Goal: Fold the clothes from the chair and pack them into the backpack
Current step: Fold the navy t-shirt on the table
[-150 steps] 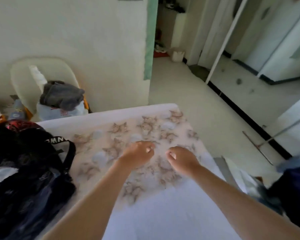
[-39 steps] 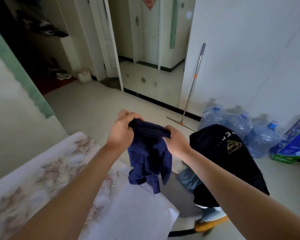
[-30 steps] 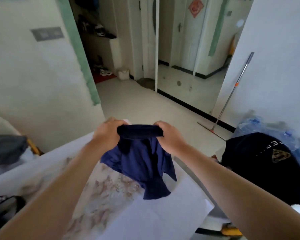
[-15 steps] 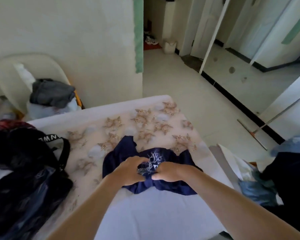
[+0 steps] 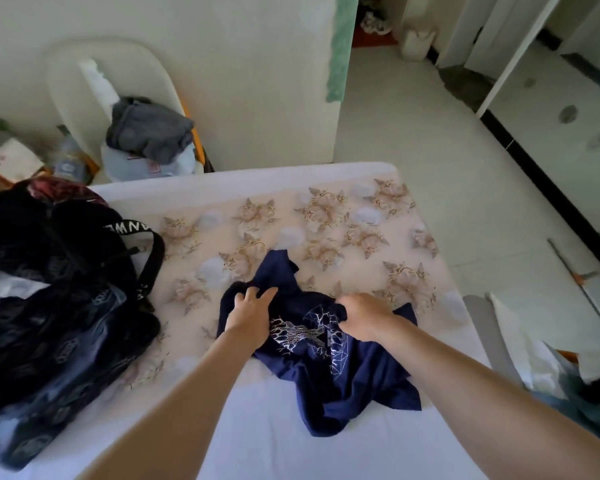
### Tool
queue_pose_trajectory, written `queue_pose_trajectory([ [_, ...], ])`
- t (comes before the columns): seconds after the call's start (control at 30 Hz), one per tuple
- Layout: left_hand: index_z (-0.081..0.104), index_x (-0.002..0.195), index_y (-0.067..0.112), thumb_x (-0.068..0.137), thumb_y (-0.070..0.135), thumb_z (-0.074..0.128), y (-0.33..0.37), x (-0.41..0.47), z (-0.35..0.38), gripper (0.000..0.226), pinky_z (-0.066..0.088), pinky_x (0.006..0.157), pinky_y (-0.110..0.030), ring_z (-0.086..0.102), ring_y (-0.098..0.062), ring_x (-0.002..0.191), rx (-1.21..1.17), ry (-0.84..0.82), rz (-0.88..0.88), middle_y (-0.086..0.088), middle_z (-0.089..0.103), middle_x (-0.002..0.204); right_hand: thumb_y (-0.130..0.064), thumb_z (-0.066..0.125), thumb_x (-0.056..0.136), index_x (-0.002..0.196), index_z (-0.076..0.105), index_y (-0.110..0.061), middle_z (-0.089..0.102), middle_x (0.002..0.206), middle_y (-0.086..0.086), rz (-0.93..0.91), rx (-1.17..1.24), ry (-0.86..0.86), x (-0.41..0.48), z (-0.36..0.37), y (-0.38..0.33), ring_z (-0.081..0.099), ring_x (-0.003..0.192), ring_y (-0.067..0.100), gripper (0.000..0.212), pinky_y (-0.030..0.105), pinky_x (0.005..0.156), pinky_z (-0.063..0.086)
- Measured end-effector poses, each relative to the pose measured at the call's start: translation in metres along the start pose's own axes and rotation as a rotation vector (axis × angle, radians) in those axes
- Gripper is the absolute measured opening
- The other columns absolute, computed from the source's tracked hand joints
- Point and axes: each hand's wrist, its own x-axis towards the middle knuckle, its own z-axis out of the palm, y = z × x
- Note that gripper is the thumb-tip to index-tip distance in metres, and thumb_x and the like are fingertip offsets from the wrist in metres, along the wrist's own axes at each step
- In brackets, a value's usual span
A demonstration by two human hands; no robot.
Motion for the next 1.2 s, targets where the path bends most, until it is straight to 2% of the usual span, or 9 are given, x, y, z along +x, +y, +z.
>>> queue_pose_trajectory([
  [0.13,0.063,0.127,0.025,0.085,-0.007,0.047,-0.009,0.008,-0.013,0.055,0.053,0.084,-0.037,0.061,-0.028,0.106,-0.222,0.226,0.072,-0.006,0.062,0.122,-0.007,0.061,0.085,0.099,0.059,-0.026,0.061,0.097,-0.006,-0.074,0.050,0.328,0.002,-0.016,0.003,0.060,0.076,0.017,0.023,0.025,0.054,0.037],
  [0.27,0.058,0.133,0.024,0.078,-0.004,0.052,-0.013,0.014,-0.047,0.062,0.046,0.091,-0.044,0.049,-0.031,0.114,-0.254,0.623,-0.072,-0.005,0.055,0.126,0.005,0.071,0.070,0.098,0.057,-0.017,0.056,0.097,0.002,-0.141,-0.022,0.830,0.005,-0.036,0.010,0.056,0.074,0.023,0.038,0.033,0.056,0.048],
  [0.4,0.061,0.124,0.027,0.076,0.004,0.062,-0.006,0.015,-0.042,0.054,0.042,0.095,-0.045,0.045,-0.031,0.115,-0.182,0.675,0.052,-0.003,0.051,0.127,-0.008,0.066,0.070,0.131,0.050,-0.016,0.044,0.137,0.013,-0.151,-0.192,0.743,0.000,-0.033,0.009,0.043,0.123,0.034,0.063,0.047,0.099,0.043],
  [0.5,0.068,0.108,0.036,0.075,0.030,0.068,0.014,0.010,-0.017,0.033,0.042,0.099,-0.043,0.047,-0.021,0.113,-0.288,0.387,0.313,0.008,0.054,0.117,-0.017,0.062,0.067,0.116,0.061,-0.020,0.047,0.134,0.008,-0.325,-0.291,0.638,-0.007,-0.017,0.009,0.048,0.115,0.031,0.050,0.044,0.097,0.042],
  [0.63,0.046,0.138,0.041,0.069,0.050,0.074,0.042,-0.003,0.019,0.076,0.025,0.112,-0.036,0.027,-0.017,0.129,0.014,-0.026,0.332,0.010,0.032,0.137,-0.041,0.065,0.067,0.119,0.066,-0.026,0.060,0.113,-0.001,-0.369,-0.440,0.433,-0.007,0.016,0.021,0.055,0.100,0.024,0.054,0.043,0.091,0.043],
  [0.9,0.067,0.110,0.018,0.087,0.004,0.053,0.013,-0.015,0.017,0.030,0.045,0.089,-0.031,0.056,-0.025,0.107,-0.296,0.098,0.284,-0.004,0.057,0.108,-0.028,0.058,0.094,0.090,0.063,-0.020,0.063,0.072,-0.005,-0.275,-0.238,0.636,-0.006,0.009,-0.013,0.062,0.075,0.020,0.010,0.045,0.108,0.037],
  [0.97,0.066,0.111,0.015,0.082,-0.001,0.050,-0.009,-0.017,0.004,0.037,0.048,0.082,-0.034,0.056,-0.026,0.097,-0.416,0.239,0.285,-0.006,0.057,0.101,-0.032,0.047,0.098,0.092,0.056,-0.016,0.062,0.068,-0.002,-0.339,-0.109,0.647,-0.011,0.000,-0.035,0.061,0.067,0.023,0.020,0.040,0.085,0.047],
  [1.03,0.070,0.112,0.012,0.079,-0.011,0.050,-0.032,-0.019,-0.015,0.045,0.047,0.082,-0.034,0.054,-0.026,0.093,-0.457,0.390,0.302,-0.008,0.057,0.098,-0.043,0.055,0.092,0.102,0.055,-0.017,0.065,0.079,-0.005,-0.411,0.017,0.581,-0.018,-0.005,-0.058,0.061,0.070,0.019,0.028,0.035,0.062,0.046],
  [1.2,0.077,0.103,0.019,0.085,-0.003,0.061,-0.092,-0.037,-0.055,0.033,0.045,0.092,-0.038,0.051,-0.024,0.103,-0.271,0.461,0.279,0.000,0.058,0.105,-0.020,0.058,0.087,0.107,0.062,-0.018,0.064,0.100,0.001,-0.158,-0.269,0.415,-0.031,-0.008,-0.087,0.061,0.093,0.026,0.021,0.035,0.070,0.041],
])
